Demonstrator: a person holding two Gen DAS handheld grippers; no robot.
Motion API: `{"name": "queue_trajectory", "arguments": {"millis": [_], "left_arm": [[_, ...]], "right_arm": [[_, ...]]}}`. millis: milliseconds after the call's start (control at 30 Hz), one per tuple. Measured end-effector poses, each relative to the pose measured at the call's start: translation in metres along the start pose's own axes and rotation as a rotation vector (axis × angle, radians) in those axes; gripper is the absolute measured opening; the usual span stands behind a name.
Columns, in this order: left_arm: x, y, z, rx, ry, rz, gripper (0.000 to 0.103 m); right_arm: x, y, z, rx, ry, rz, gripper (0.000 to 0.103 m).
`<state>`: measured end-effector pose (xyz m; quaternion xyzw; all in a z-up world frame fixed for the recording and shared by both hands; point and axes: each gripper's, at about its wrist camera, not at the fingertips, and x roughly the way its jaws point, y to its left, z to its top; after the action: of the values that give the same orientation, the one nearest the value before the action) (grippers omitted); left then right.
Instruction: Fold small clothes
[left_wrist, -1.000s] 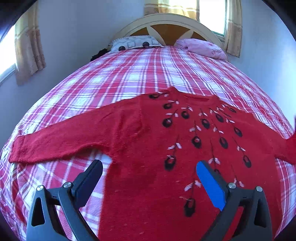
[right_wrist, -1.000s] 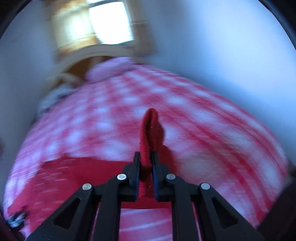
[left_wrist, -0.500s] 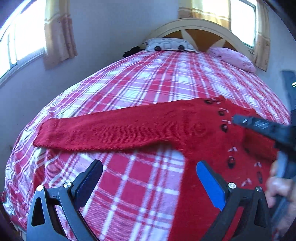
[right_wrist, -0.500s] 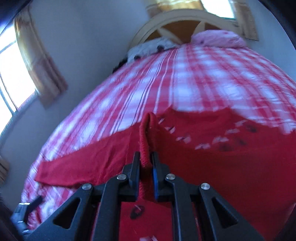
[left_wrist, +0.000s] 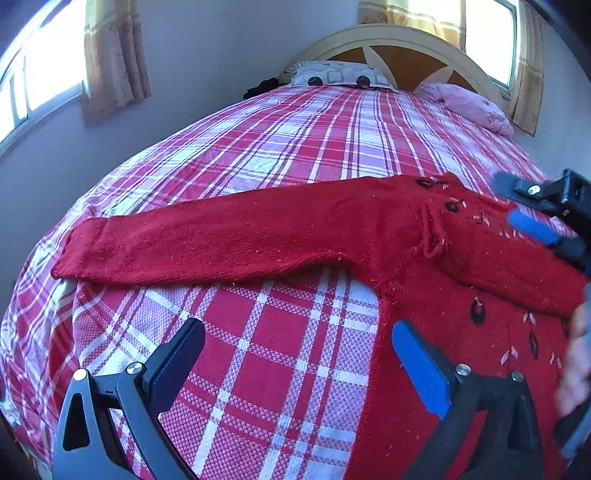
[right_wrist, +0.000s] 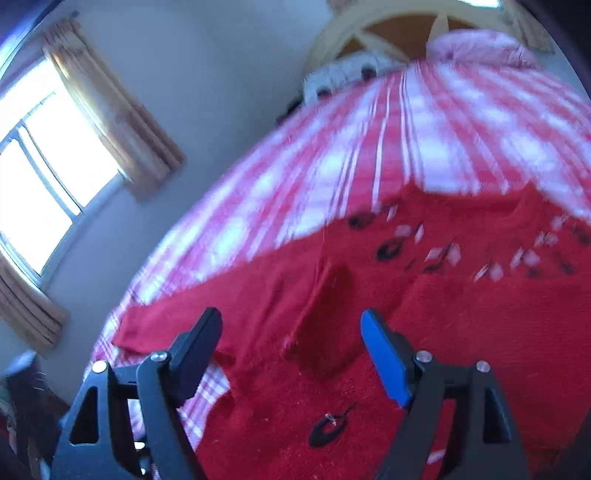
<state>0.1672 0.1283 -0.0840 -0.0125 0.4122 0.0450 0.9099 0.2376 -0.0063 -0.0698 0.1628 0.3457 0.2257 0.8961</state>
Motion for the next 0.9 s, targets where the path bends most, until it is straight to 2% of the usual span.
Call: {"name": "queue_trajectory", "arguments": {"millis": [67, 133, 200, 267, 300, 333, 367, 433, 500, 600, 667, 767, 833, 867, 900], "left_arm": [[0.004, 0.007, 0.001, -0.015, 0.003, 0.011, 0.102], [0.009, 0.020, 0.002, -0.066, 0.014, 0.023, 0.102], [0.011, 0.041, 0.006, -0.127, 0.014, 0.051, 0.102], [0.009, 0.072, 0.012, -0.192, -0.011, 0.132, 0.102], [0.008, 0.086, 0.014, -0.219, -0.019, 0.169, 0.102], [0.008, 0.112, 0.018, -0.267, -0.027, 0.218, 0.102], [0.007, 0.129, 0.021, -0.302, -0.030, 0.250, 0.102], [0.005, 0.173, 0.026, -0.399, -0.050, 0.318, 0.102], [0.006, 0.213, 0.029, -0.506, -0.069, 0.343, 0.102], [0.023, 0.263, 0.030, -0.645, -0.037, 0.272, 0.102], [0.038, 0.279, 0.029, -0.701, -0.005, 0.226, 0.102], [0.062, 0.290, 0.026, -0.764, 0.047, 0.130, 0.099], [0.062, 0.289, 0.026, -0.773, 0.008, 0.140, 0.098], [0.061, 0.287, 0.027, -0.770, -0.015, 0.120, 0.086], [0.061, 0.286, 0.027, -0.772, -0.023, 0.103, 0.062]], "right_arm": [[-0.008, -0.006, 0.000, -0.004, 0.010, -0.090, 0.043], [-0.004, -0.008, -0.006, -0.038, 0.035, -0.166, 0.032], [0.010, -0.010, -0.021, -0.084, 0.073, -0.218, 0.031], [0.032, -0.017, -0.038, -0.092, 0.131, -0.260, 0.031], [0.028, -0.017, -0.043, -0.103, 0.109, -0.263, 0.032], [0.026, -0.013, -0.042, -0.124, 0.094, -0.272, 0.035], [0.024, -0.009, -0.041, -0.143, 0.092, -0.272, 0.046], [0.024, -0.004, -0.043, -0.174, 0.091, -0.266, 0.060], [0.023, -0.001, -0.046, -0.187, 0.091, -0.281, 0.060], [0.023, -0.002, -0.048, -0.184, 0.091, -0.283, 0.060], [0.021, -0.003, -0.049, -0.183, 0.091, -0.283, 0.060], [0.020, -0.002, -0.050, -0.185, 0.091, -0.286, 0.060], [0.024, -0.003, -0.048, -0.187, 0.091, -0.289, 0.060], [0.024, -0.003, -0.048, -0.190, 0.092, -0.292, 0.060], [0.025, -0.002, -0.049, -0.194, 0.092, -0.297, 0.060]]}}
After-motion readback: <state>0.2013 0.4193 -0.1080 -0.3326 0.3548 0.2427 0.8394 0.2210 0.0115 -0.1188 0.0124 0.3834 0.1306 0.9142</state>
